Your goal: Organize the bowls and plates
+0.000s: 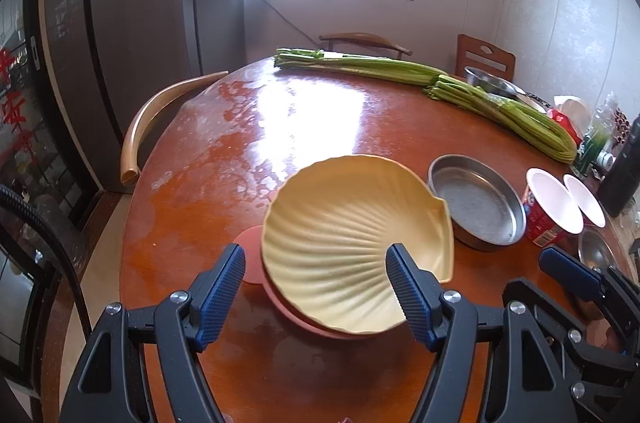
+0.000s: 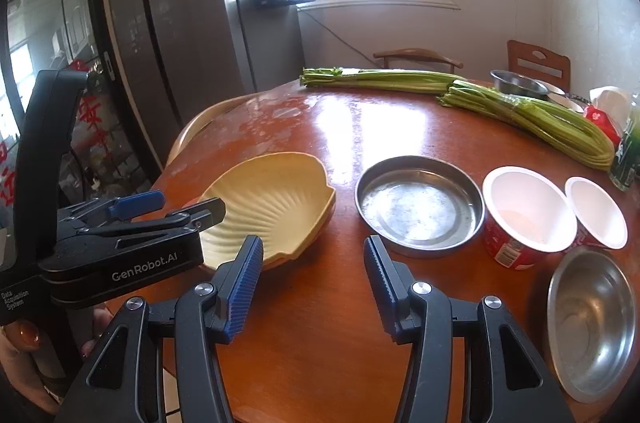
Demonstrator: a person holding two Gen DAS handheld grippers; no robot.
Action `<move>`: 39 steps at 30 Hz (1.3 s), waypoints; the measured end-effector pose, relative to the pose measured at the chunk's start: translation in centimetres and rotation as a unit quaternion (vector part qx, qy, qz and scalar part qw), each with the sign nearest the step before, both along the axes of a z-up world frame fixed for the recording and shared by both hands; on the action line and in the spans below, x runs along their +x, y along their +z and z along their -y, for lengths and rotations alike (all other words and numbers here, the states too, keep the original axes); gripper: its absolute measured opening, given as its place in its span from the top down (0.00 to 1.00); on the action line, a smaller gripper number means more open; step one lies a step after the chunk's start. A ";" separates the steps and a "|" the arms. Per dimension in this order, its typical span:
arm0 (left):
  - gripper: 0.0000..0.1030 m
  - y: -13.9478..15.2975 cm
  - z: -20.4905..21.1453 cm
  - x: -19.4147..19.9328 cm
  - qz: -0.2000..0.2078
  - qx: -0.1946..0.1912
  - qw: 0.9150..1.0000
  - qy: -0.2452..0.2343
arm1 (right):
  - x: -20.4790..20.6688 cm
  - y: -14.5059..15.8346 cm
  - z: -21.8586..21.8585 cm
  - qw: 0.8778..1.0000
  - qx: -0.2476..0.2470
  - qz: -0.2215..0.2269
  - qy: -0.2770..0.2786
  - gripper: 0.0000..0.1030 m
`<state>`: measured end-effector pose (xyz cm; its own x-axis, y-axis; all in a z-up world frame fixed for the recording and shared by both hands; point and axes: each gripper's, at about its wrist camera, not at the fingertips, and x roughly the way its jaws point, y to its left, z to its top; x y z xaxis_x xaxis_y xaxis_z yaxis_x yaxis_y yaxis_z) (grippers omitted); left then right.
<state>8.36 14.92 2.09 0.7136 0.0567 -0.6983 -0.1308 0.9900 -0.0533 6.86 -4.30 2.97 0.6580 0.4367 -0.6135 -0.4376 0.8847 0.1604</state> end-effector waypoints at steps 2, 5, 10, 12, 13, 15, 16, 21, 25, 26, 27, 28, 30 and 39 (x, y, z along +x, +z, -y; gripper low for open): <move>0.30 0.4 0.7 -0.2 0.003 0.003 1.000 -0.006 | -0.1 0.2 0.7 1.000 0.004 0.000 -0.004 0.47; 0.30 1.1 1.8 -0.4 0.008 0.009 1.000 -0.016 | -0.2 0.3 1.8 1.000 0.009 -0.003 -0.012 0.48; 0.30 1.8 3.5 -0.3 0.009 0.020 0.999 -0.026 | 0.0 0.1 4.1 0.999 0.019 -0.014 -0.032 0.48; 0.30 2.0 4.3 -0.2 0.011 0.022 0.999 -0.033 | 0.0 -0.1 5.0 0.999 0.020 -0.017 -0.039 0.48; 0.30 2.0 4.6 -0.1 0.009 0.021 0.999 -0.035 | 0.1 -0.1 5.6 0.999 0.022 -0.019 -0.045 0.48; 0.30 2.0 5.3 0.2 0.007 0.020 0.999 -0.041 | 0.3 -0.3 6.5 0.998 0.029 -0.026 -0.053 0.48; 0.30 1.9 5.7 0.2 0.005 0.021 0.999 -0.042 | 0.3 -0.3 6.9 0.998 0.031 -0.028 -0.057 0.48; 0.30 1.8 7.6 1.3 -0.004 0.027 0.998 -0.062 | 0.5 -0.9 8.8 0.995 0.046 -0.044 -0.075 0.48; 0.30 1.8 9.1 2.6 -0.014 0.046 0.996 -0.080 | 0.8 -1.4 9.5 0.994 0.053 -0.053 -0.078 0.48; 0.30 1.8 9.4 3.0 -0.017 0.045 0.995 -0.087 | 0.9 -1.5 9.5 0.994 0.054 -0.056 -0.078 0.48; 0.30 1.8 9.6 3.4 -0.022 0.044 0.994 -0.093 | 1.0 -1.6 9.4 0.994 0.054 -0.059 -0.079 0.48; 0.30 1.7 9.8 3.8 -0.027 0.045 0.994 -0.098 | 1.1 -1.8 9.3 0.993 0.054 -0.062 -0.079 0.48; 0.30 1.7 10.3 4.7 -0.032 0.050 0.992 -0.111 | 1.4 -2.0 9.1 0.993 0.054 -0.067 -0.080 0.48; 0.30 1.3 10.8 9.5 -0.074 0.059 0.985 -0.147 | 4.0 -3.5 7.4 0.986 0.052 -0.124 -0.099 0.46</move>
<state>17.91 4.09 3.39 0.6022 -0.0500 -0.7968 0.1643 0.9844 0.0623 10.88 -11.70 -0.55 0.5729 0.3833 -0.7245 -0.1931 0.9222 0.3351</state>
